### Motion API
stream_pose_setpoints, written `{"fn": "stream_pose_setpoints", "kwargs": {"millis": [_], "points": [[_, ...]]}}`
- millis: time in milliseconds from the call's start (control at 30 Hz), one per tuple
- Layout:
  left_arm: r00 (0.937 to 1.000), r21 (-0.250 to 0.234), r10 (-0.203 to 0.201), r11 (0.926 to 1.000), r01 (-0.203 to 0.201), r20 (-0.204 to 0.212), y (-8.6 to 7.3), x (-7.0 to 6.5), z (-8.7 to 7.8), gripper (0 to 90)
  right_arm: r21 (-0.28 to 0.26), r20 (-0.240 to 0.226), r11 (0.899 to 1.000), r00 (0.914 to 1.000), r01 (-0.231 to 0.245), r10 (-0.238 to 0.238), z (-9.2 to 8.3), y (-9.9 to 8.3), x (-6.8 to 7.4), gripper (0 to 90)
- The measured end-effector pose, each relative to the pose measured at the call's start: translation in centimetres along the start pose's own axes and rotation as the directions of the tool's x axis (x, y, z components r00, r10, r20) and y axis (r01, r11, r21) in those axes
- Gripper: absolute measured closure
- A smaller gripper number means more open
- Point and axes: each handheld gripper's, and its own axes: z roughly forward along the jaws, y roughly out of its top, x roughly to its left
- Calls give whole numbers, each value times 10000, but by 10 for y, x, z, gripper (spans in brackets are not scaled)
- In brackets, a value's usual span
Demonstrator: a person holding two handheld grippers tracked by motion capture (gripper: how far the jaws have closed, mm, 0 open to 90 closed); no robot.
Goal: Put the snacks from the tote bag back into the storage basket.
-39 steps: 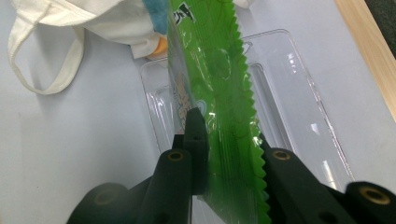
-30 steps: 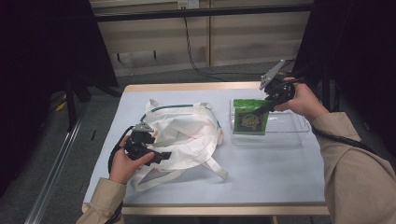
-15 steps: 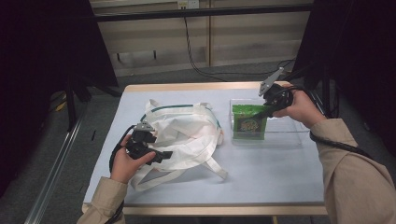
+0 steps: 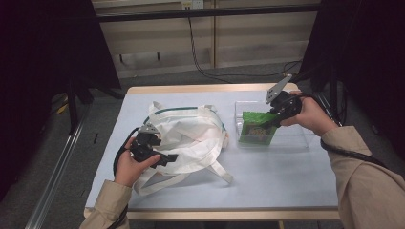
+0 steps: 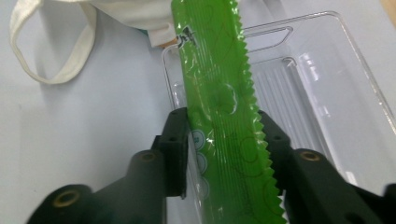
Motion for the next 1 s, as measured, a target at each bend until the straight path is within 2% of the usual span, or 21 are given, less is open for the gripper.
{"fn": "stream_pose_setpoints", "kwargs": {"millis": [167, 300, 600, 1000], "points": [[10000, 47, 18, 10000, -18, 92, -2, 1, 1, 51, -64, 73, 9986, 9986, -528, 528, 1, -1, 2, 429], [9999, 10, 10, 10000, -11, 124, -2, 0, 1, 51, 121, 50, 9969, 9970, -773, 772, 2, -2, 4, 364], [9998, 35, 29, 10000, -30, 186, -2, -1, 2, 51, 227, 257, 9907, 9907, -1339, 1333, -4, -3, 8, 273], [9997, 5, 36, 10000, -36, 251, -2, -2, 2, 50, 334, 566, 9873, 9865, -1554, 1534, -11, -6, 9, 190]]}}
